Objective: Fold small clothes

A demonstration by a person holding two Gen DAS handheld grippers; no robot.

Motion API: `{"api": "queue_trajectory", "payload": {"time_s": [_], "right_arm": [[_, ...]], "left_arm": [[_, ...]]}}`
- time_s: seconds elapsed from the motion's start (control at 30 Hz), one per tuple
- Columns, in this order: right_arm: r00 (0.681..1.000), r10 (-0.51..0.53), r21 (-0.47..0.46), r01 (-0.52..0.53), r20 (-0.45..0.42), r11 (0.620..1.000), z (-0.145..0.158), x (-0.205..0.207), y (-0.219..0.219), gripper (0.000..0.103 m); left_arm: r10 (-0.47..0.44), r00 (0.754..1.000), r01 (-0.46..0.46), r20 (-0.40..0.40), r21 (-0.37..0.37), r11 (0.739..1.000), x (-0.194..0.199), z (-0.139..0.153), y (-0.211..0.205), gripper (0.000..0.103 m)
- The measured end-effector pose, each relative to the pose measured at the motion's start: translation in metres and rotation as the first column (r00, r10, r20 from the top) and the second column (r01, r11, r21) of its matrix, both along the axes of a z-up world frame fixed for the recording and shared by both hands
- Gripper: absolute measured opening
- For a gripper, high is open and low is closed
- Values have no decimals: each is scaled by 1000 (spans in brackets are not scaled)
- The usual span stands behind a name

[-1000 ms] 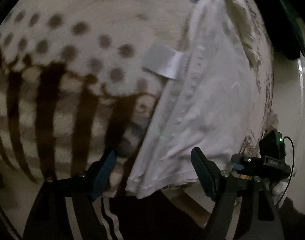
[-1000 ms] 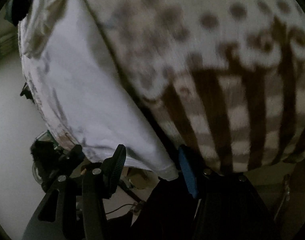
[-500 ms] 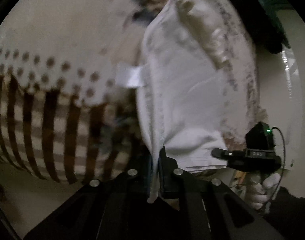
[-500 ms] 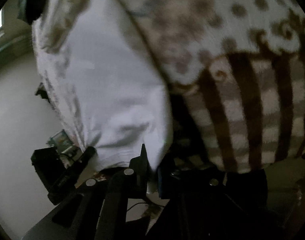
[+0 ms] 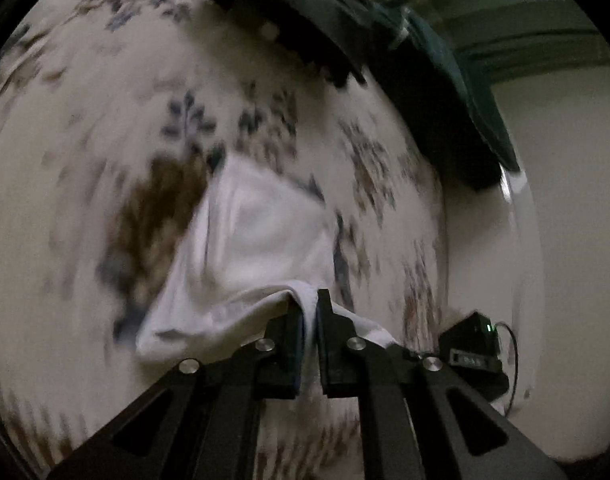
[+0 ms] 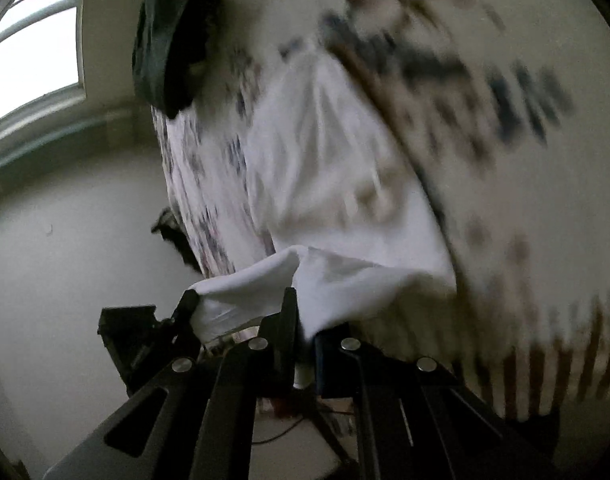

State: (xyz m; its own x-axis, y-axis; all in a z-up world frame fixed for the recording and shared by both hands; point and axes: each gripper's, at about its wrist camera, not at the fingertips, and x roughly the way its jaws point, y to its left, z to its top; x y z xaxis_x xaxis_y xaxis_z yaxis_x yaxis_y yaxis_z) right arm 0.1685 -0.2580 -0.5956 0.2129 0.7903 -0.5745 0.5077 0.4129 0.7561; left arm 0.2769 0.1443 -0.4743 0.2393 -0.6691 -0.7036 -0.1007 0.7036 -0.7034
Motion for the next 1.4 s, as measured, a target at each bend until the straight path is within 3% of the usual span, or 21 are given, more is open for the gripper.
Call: {"api": "queue_trajectory", "payload": {"time_s": [0.17, 0.2, 0.27, 0.3, 0.33, 0.47, 0.63, 0.73, 0.8, 0.9, 0.97, 1.0, 1.03, 1.07, 1.1, 1.23, 1.4], "right_arm": [[996, -86, 39, 87, -33, 995, -39, 93, -10, 8], [994, -102, 47, 104, -45, 993, -48, 112, -11, 8], [988, -142, 67, 145, -58, 987, -57, 142, -16, 11], [984, -168, 89, 172, -57, 981, -61, 156, -18, 17], [980, -190, 111, 195, -51, 975, -62, 166, -16, 25], [975, -224, 125, 221, 6, 967, -52, 199, -16, 30], [994, -103, -96, 105, 26, 990, -41, 191, -21, 36], [999, -47, -204, 44, -11, 978, -54, 173, -33, 36], [998, -44, -216, 33, -48, 976, -69, 167, -40, 36], [996, -47, -206, 30, -77, 978, -94, 166, -44, 36], [996, -58, -170, 46, -66, 984, -105, 171, -42, 36], [997, -64, -147, 56, -48, 988, -108, 173, -41, 33], [997, -68, -147, 64, -28, 987, -108, 176, -38, 15], [998, -66, -156, 65, 1, 986, -102, 180, -35, 6], [998, -54, -189, 57, 21, 980, -97, 186, -31, 3], [996, -32, -267, 52, 80, 962, -80, 203, -27, 2], [998, 68, -357, -63, 2, 932, -88, 219, -19, 2]], "left_arm": [[22, 997, -22, -74, 0, 1000, 82, -44, -11, 8], [31, 995, -32, -94, -12, 999, 94, -55, -10, 13], [47, 993, -52, -109, -43, 998, 109, -63, -6, 32], [63, 992, -69, -112, -56, 996, 117, -66, -3, 48], [80, 991, -88, -109, -74, 993, 123, -68, 2, 54], [128, 987, -137, -101, -88, 987, 135, -66, 21, 55], [37, 995, -34, -88, 38, 999, 133, -74, 18, 56], [-66, 990, 75, -124, 73, 995, 133, -94, 1, 56], [-103, 981, 115, -166, 68, 991, 137, -112, -13, 56], [-99, 987, 108, -127, 65, 992, 139, -115, -23, 52], [-96, 991, 103, -92, 78, 992, 141, -110, -24, 1], [-89, 992, 96, -87, 76, 992, 142, -108, -22, 1], [-72, 995, 78, -73, 71, 994, 141, -104, -17, 1], [-58, 996, 62, -63, 77, 995, 140, -101, -13, 1], [-38, 997, 43, -61, 75, 996, 139, -99, -6, 1], [-6, 995, 15, -96, 94, 995, 140, -109, 5, 2], [9, 988, 5, -156, 88, 996, 140, -115, 10, 6]]}}
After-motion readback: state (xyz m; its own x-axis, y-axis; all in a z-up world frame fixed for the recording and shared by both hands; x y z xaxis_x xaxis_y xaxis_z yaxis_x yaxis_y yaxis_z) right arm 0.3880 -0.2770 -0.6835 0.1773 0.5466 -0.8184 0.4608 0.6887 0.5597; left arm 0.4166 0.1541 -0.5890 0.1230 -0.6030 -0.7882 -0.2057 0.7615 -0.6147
